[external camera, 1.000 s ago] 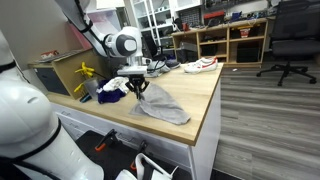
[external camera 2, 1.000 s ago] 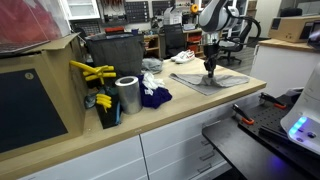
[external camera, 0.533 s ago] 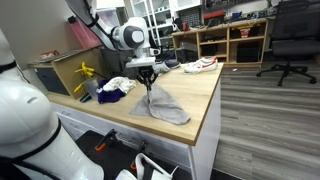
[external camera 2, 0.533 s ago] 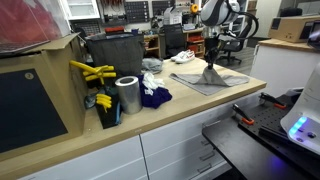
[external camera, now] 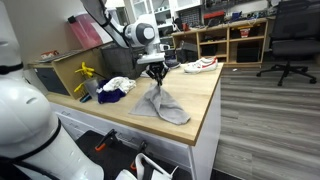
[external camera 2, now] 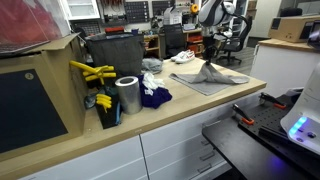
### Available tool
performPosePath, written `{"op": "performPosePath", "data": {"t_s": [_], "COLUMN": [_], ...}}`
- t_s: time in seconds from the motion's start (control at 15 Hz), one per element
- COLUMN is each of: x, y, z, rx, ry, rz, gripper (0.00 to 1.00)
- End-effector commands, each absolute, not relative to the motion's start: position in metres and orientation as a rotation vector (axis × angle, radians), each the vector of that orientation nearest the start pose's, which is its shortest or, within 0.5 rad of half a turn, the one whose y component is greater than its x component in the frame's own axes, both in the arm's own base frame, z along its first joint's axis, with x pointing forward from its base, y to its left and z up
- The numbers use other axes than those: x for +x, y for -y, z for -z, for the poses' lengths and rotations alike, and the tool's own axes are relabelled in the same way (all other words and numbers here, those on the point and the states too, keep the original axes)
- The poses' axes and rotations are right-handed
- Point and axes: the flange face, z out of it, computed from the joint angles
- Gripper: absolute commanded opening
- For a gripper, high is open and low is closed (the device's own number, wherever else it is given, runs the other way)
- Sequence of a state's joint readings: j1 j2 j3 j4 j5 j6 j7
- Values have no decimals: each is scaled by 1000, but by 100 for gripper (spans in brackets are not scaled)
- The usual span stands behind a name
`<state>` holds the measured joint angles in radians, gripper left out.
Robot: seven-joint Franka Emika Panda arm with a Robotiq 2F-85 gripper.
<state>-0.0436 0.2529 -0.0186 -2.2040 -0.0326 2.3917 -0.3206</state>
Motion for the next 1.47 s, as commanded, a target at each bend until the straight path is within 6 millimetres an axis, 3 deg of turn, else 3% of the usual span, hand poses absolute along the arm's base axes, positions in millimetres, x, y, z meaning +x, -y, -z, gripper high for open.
{"op": "performPosePath", "data": {"t_s": [0.0, 0.53, 0.93, 1.13, 1.4], "x": [573, 620, 642, 647, 645], "y": [47, 62, 70, 88, 128], "z": [-267, -290, -300, -297, -289], "rx": [-3158, -3222, -3283, -3287, -3292], "ry": [358, 207, 90, -52, -237], "rz": [-47, 122, 282, 303, 287], "gripper": [2, 2, 2, 2, 2]}}
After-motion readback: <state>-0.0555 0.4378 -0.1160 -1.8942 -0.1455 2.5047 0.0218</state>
